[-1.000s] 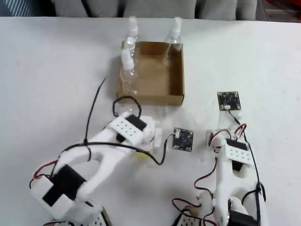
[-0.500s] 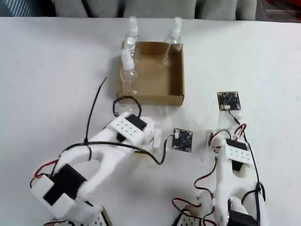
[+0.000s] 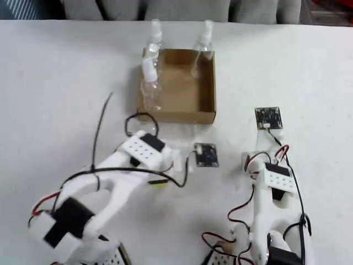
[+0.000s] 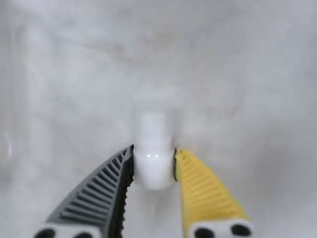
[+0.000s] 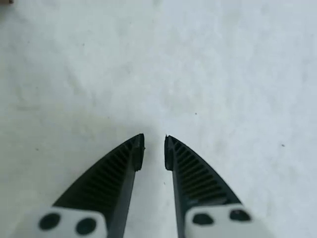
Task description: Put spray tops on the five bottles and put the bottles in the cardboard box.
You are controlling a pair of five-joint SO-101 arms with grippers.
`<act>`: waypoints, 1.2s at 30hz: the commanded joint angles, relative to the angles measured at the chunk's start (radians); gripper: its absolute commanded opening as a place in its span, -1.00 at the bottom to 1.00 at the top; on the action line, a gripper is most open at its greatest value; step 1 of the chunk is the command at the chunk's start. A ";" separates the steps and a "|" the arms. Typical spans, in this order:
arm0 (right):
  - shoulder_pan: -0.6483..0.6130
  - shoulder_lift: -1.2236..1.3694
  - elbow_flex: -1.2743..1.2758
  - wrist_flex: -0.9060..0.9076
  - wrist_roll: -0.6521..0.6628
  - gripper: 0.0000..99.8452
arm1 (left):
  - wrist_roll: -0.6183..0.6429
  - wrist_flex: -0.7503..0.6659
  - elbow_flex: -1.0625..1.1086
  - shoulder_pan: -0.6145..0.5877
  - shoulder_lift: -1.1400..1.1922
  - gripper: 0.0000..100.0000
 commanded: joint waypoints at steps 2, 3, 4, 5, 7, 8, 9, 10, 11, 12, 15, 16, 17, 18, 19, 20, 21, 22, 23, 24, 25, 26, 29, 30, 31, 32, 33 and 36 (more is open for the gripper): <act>0.007 0.004 -0.046 -0.018 0.009 -0.92 | 0.124 0.018 0.123 -0.170 -0.232 -0.96; 0.007 0.004 -0.046 -0.016 0.008 -0.92 | 0.135 0.011 0.150 -0.217 -0.275 -0.96; 0.007 0.002 -0.046 -0.013 0.005 -0.92 | 0.144 -0.009 0.186 -0.263 -0.321 -0.96; 0.004 0.002 -0.046 -0.012 0.005 -0.92 | 0.152 -0.038 0.222 -0.312 -0.366 -0.96; 0.002 0.002 -0.046 -0.012 0.005 -0.92 | 0.172 -0.109 0.301 -0.404 -0.450 -0.96; 0.001 0.001 -0.046 -0.012 0.005 -0.92 | 0.183 -0.140 0.341 -0.449 -0.490 -0.96; 0.001 -0.001 -0.044 -0.010 0.003 -0.92 | 0.195 -0.169 0.373 -0.490 -0.527 -0.96; 0.001 -0.001 -0.043 -0.010 0.003 -0.92 | 0.210 -0.190 0.399 -0.530 -0.562 -0.96; 0.001 -0.002 -0.043 -0.010 0.003 -0.92 | 0.230 -0.209 0.417 -0.567 -0.588 -0.96; 0.001 -0.002 -0.043 -0.005 0.003 -0.92 | 0.256 -0.221 0.428 -0.601 -0.613 -0.96; -0.001 -0.002 -0.049 0.030 0.002 -0.92 | 0.348 -0.235 0.430 -0.677 -0.638 -0.96; -0.005 -0.004 -0.051 0.031 0.000 -0.92 | 0.374 -0.236 0.428 -0.693 -0.638 -0.96; -0.016 -0.004 -0.057 0.035 -0.021 -0.92 | 0.393 -0.238 0.428 -0.704 -0.638 -0.96; -0.025 -0.004 -0.063 0.047 -0.057 -0.92 | 0.408 -0.238 0.419 -0.711 -0.638 -0.96; -0.030 -0.004 -0.074 0.071 -0.084 -0.92 | 0.420 -0.238 0.405 -0.719 -0.638 -0.96; -0.036 -0.004 -0.092 0.101 -0.109 -0.92 | 0.430 -0.238 0.397 -0.733 -0.638 -0.96; -0.044 -0.004 -0.114 0.136 -0.117 -0.92 | 0.439 -0.238 0.391 -0.748 -0.638 -0.96; -0.051 -0.004 -0.132 0.176 -0.115 -0.92 | 0.451 -0.249 0.390 -0.759 -0.638 -0.96; -0.058 -0.004 -0.152 0.209 -0.115 -0.92 | 0.468 -0.269 0.391 -0.769 -0.636 -0.96; -0.062 -0.004 -0.172 0.240 -0.117 -0.92 | 0.486 -0.288 0.393 -0.780 -0.636 -0.96; -0.071 -0.004 -0.192 0.265 -0.121 -0.92 | 0.506 -0.305 0.393 -0.792 -0.636 -0.96; -0.084 -0.004 -0.215 0.285 -0.123 -0.92 | 0.526 -0.318 0.393 -0.806 -0.636 -0.96; -0.142 -0.002 -0.278 0.338 -0.124 -0.92 | 0.571 -0.348 0.388 -0.835 -0.636 -0.95; -0.166 -0.001 -0.299 0.352 -0.124 -0.92 | 0.577 -0.358 0.388 -0.840 -0.636 -0.95; -0.194 0.004 -0.324 0.366 -0.126 -0.92 | 0.582 -0.365 0.388 -0.842 -0.636 -0.95; -0.223 0.005 -0.347 0.380 -0.126 -0.92 | 0.582 -0.368 0.390 -0.840 -0.636 -0.95; -0.252 0.007 -0.370 0.394 -0.133 -0.92 | 0.582 -0.370 0.390 -0.840 -0.636 -0.95; -0.326 0.008 -0.436 0.407 -0.221 -0.92 | 0.582 -0.371 0.374 -0.840 -0.598 -0.95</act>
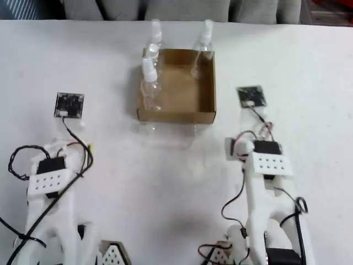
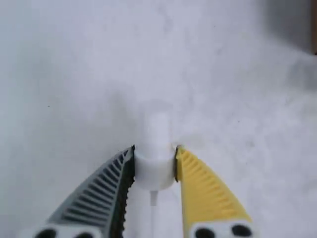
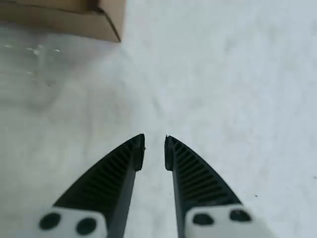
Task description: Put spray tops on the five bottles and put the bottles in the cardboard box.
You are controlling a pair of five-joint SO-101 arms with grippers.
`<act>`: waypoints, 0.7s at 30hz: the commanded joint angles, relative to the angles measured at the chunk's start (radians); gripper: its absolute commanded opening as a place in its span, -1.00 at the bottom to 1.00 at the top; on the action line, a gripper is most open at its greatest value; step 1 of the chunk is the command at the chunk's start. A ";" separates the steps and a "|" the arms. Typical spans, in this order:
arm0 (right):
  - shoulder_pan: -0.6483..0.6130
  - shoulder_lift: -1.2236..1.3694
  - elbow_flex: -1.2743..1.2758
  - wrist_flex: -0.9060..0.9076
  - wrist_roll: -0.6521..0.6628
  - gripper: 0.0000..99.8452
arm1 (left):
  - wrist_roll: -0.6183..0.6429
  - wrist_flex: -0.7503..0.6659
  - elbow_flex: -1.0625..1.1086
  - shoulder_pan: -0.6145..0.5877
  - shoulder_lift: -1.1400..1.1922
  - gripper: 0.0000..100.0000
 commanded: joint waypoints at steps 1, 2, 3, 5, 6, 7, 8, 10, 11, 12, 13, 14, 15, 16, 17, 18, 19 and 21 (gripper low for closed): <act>-0.079 0.004 -0.114 0.015 -0.087 -0.92 | 0.015 -0.031 -0.086 -0.013 0.039 -0.95; -0.097 0.004 -0.132 0.012 -0.109 -0.92 | 0.015 -0.029 -0.112 -0.013 0.084 -0.95; -0.116 0.005 -0.150 0.010 -0.127 -0.92 | 0.015 -0.025 -0.143 -0.013 0.137 -0.95; -0.156 0.005 -0.180 0.001 -0.146 -0.92 | 0.015 -0.014 -0.215 -0.018 0.251 -0.95; -0.174 0.005 -0.186 -0.019 -0.147 -0.92 | 0.015 0.003 -0.253 -0.028 0.303 -0.95; -0.188 0.005 -0.186 -0.045 -0.146 -0.92 | 0.015 0.023 -0.293 -0.038 0.352 -0.95; -0.197 0.007 -0.186 -0.073 -0.146 -0.92 | 0.015 0.043 -0.331 -0.044 0.394 -0.95; -0.206 0.031 -0.187 -0.125 -0.146 -0.92 | 0.015 0.069 -0.388 -0.050 0.460 -0.95; -0.206 0.054 -0.190 -0.150 -0.146 -0.92 | 0.015 0.078 -0.408 -0.050 0.484 -0.95; -0.206 0.084 -0.192 -0.176 -0.146 -0.92 | 0.015 0.086 -0.423 -0.050 0.503 -0.95; -0.206 0.114 -0.193 -0.202 -0.146 -0.92 | 0.015 0.091 -0.434 -0.050 0.515 -0.95; -0.205 0.147 -0.193 -0.228 -0.146 -0.92 | 0.015 0.091 -0.439 -0.050 0.519 -0.95; -0.205 0.180 -0.193 -0.252 -0.146 -0.92 | 0.015 0.091 -0.440 -0.050 0.521 -0.95; -0.205 0.209 -0.193 -0.277 -0.146 -0.92 | 0.015 0.091 -0.440 -0.050 0.521 -0.95; -0.206 0.234 -0.193 -0.300 -0.146 -0.92 | 0.015 0.091 -0.440 -0.048 0.521 -0.95; -0.206 0.257 -0.193 -0.323 -0.146 -0.92 | 0.015 0.091 -0.440 -0.048 0.521 -0.95; -0.206 0.275 -0.198 -0.348 -0.146 -0.92 | 0.015 0.091 -0.440 -0.048 0.521 -0.95; -0.206 0.305 -0.229 -0.363 -0.146 -0.92 | 0.014 0.091 -0.442 -0.047 0.521 -0.95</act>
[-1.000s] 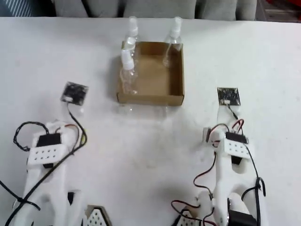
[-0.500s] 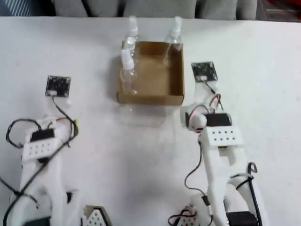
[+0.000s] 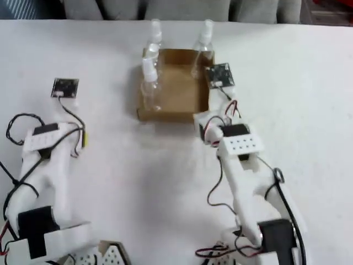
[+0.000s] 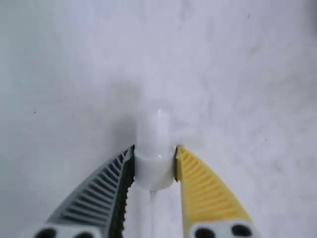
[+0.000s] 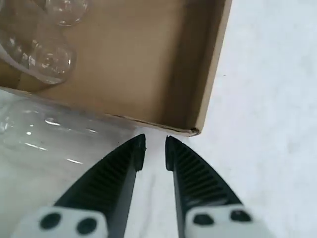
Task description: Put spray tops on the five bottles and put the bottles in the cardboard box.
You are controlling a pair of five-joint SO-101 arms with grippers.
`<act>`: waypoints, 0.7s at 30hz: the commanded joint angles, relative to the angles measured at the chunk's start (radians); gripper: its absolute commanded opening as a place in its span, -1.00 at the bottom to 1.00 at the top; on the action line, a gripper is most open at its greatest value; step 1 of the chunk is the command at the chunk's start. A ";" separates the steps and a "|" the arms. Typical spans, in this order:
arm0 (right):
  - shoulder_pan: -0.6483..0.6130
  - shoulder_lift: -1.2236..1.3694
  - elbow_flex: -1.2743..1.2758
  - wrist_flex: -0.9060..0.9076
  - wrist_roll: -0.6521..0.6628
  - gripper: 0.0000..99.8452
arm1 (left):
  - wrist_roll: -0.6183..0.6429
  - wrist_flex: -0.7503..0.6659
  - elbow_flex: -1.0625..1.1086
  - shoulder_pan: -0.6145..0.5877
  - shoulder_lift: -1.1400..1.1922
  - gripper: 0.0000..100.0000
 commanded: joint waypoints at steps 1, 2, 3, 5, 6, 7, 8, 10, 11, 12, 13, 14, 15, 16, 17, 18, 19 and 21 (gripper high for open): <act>-0.012 0.031 -0.095 -0.045 -0.009 -0.92 | 0.009 0.011 -0.054 -0.007 -0.004 -0.95; -0.013 0.045 -0.107 -0.045 -0.009 -0.92 | 0.009 0.011 -0.054 -0.007 -0.004 -0.95; -0.016 0.064 -0.118 -0.045 -0.009 -0.92 | 0.009 0.011 -0.054 -0.007 -0.004 -0.95; -0.033 0.104 -0.135 -0.048 -0.009 -0.92 | 0.009 0.009 -0.054 -0.007 -0.004 -0.95; -0.039 0.122 -0.144 -0.045 -0.009 -0.92 | 0.009 0.009 -0.054 -0.007 -0.004 -0.95; -0.044 0.139 -0.152 -0.042 -0.009 -0.92 | 0.009 0.009 -0.055 -0.005 -0.002 -0.95; -0.048 0.153 -0.163 -0.039 -0.009 -0.92 | 0.009 0.008 -0.055 -0.005 -0.002 -0.95; -0.051 0.182 -0.178 -0.039 -0.009 -0.92 | 0.009 0.008 -0.055 -0.005 -0.001 -0.95; -0.051 0.188 -0.181 -0.039 -0.009 -0.92 | 0.009 0.008 -0.055 -0.005 -0.001 -0.95; -0.051 0.193 -0.181 -0.039 -0.009 -0.92 | 0.009 0.008 -0.055 -0.005 -0.001 -0.95; -0.050 0.193 -0.181 -0.036 -0.009 -0.92 | 0.009 0.008 -0.055 -0.005 -0.001 -0.95; -0.047 0.183 -0.183 -0.021 -0.009 -0.92 | 0.009 0.008 -0.055 -0.005 -0.001 -0.95; -0.047 0.166 -0.183 0.001 -0.009 -0.92 | 0.009 0.008 -0.055 -0.005 -0.001 -0.95; -0.047 0.143 -0.183 0.018 -0.009 -0.92 | 0.009 0.008 -0.055 -0.005 -0.001 -0.95; -0.047 0.122 -0.181 0.035 -0.009 -0.92 | 0.009 0.008 -0.055 -0.005 -0.001 -0.95; -0.048 0.097 -0.178 0.048 -0.009 -0.92 | 0.009 0.008 -0.055 -0.005 -0.001 -0.95; -0.048 0.076 -0.176 0.059 -0.009 -0.92 | 0.009 0.008 -0.055 -0.005 -0.001 -0.95; -0.044 0.039 -0.175 0.084 -0.009 -0.92 | 0.009 0.006 -0.055 -0.005 -0.001 -0.95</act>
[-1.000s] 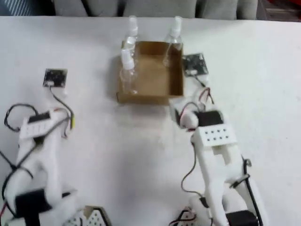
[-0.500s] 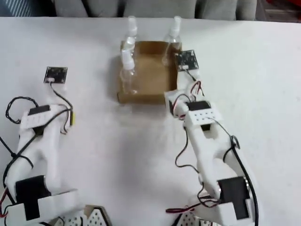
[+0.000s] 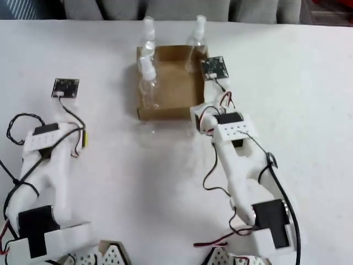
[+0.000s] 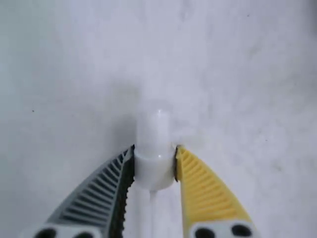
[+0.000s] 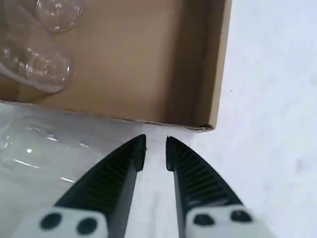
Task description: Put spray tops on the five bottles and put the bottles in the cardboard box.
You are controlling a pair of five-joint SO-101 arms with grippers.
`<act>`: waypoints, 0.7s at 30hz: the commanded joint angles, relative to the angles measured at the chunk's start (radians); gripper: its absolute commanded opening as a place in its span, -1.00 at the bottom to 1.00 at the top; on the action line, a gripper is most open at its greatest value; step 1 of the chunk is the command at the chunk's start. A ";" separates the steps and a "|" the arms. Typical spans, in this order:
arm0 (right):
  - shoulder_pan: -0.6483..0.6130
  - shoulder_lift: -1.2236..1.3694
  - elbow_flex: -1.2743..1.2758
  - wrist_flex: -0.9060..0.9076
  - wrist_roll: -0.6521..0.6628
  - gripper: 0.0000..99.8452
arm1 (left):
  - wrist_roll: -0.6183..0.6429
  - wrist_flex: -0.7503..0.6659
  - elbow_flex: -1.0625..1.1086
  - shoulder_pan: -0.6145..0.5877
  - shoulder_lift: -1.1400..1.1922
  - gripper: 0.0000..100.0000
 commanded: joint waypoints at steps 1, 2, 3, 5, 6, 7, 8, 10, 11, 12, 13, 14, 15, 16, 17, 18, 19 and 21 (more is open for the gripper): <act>-0.008 -0.102 -0.025 0.042 -0.009 -0.92 | 0.009 0.006 -0.055 -0.005 -0.002 -0.95; -0.008 -0.116 -0.025 0.056 -0.009 -0.92 | 0.009 0.006 -0.055 -0.005 -0.002 -0.95; -0.008 -0.130 -0.025 0.070 -0.009 -0.92 | 0.009 0.006 -0.055 -0.005 -0.002 -0.95; -0.013 -0.139 -0.025 0.087 -0.009 -0.92 | 0.009 0.006 -0.055 -0.005 -0.002 -0.95; -0.016 -0.137 -0.021 0.087 -0.009 -0.92 | 0.009 0.006 -0.055 -0.005 -0.001 -0.95; -0.016 -0.133 -0.015 0.081 -0.009 -0.92 | 0.009 0.006 -0.055 -0.005 -0.001 -0.95; -0.016 -0.125 -0.011 0.077 -0.009 -0.92 | 0.009 0.006 -0.055 -0.005 -0.001 -0.95; -0.015 -0.102 -0.002 0.058 -0.009 -0.92 | 0.009 0.006 -0.055 -0.005 -0.001 -0.95; -0.012 -0.088 0.003 0.048 -0.009 -0.92 | 0.009 0.006 -0.055 -0.005 -0.001 -0.95; -0.010 -0.071 0.005 0.041 -0.009 -0.92 | 0.009 0.006 -0.055 -0.005 -0.001 -0.95; -0.010 -0.051 0.006 0.028 -0.009 -0.92 | 0.009 0.006 -0.055 -0.005 -0.001 -0.95; -0.010 -0.030 0.008 0.018 -0.009 -0.92 | 0.009 0.006 -0.055 -0.005 -0.001 -0.95; -0.012 -0.008 0.006 0.008 -0.009 -0.92 | 0.008 0.006 -0.055 -0.005 -0.001 -0.95; -0.015 0.013 0.003 -0.001 -0.009 -0.92 | 0.008 0.006 -0.055 -0.005 -0.001 -0.95; -0.016 0.030 0.002 -0.012 -0.009 -0.92 | 0.006 0.006 -0.055 -0.005 -0.001 -0.95; -0.016 0.041 0.002 -0.022 -0.009 -0.92 | 0.006 0.006 -0.055 -0.005 -0.001 -0.95; -0.016 0.050 0.000 -0.035 -0.008 -0.92 | 0.006 0.006 -0.055 -0.005 -0.001 -0.95; -0.013 0.051 0.000 -0.058 -0.006 -0.92 | 0.005 0.006 -0.054 -0.005 -0.001 -0.95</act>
